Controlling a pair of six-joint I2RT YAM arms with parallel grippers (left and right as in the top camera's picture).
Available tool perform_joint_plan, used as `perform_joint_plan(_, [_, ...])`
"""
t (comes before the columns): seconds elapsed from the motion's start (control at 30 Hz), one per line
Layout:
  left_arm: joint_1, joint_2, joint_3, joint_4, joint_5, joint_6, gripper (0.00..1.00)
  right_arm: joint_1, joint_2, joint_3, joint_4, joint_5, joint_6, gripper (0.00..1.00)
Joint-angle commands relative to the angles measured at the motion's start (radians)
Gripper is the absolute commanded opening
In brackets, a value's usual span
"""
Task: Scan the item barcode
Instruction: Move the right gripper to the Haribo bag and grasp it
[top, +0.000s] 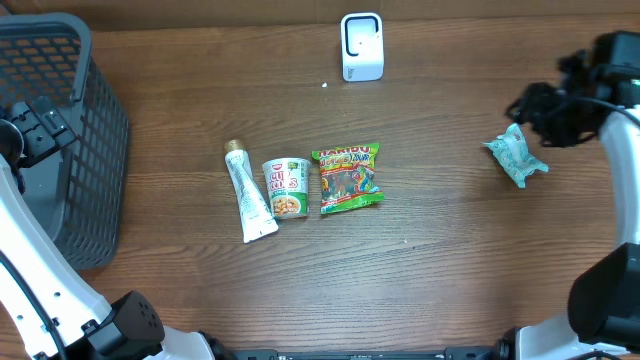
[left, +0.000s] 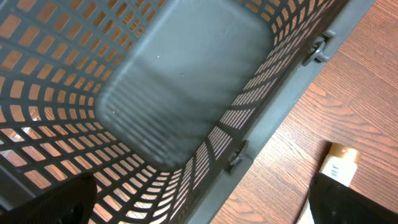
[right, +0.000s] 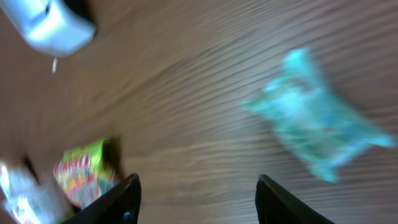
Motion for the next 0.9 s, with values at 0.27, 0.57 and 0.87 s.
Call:
perform_joint_plan(0.27, [-0.001,-0.01,0.016,0.002,0.002,0.0,1.0,0.544,-0.008,0.012,0.101,0.212,-0.094,0.56])
perform_joint_plan(0.57, [-0.001,-0.01,0.016,0.001,0.002,0.0,1.0,0.763,0.098,0.009,0.138,0.279,-0.182,0.56])
perform_joint_plan(0.87, [-0.001,-0.01,0.016,0.001,0.002,0.0,1.0,0.816,0.226,0.008,0.181,0.309,-0.063,0.56])
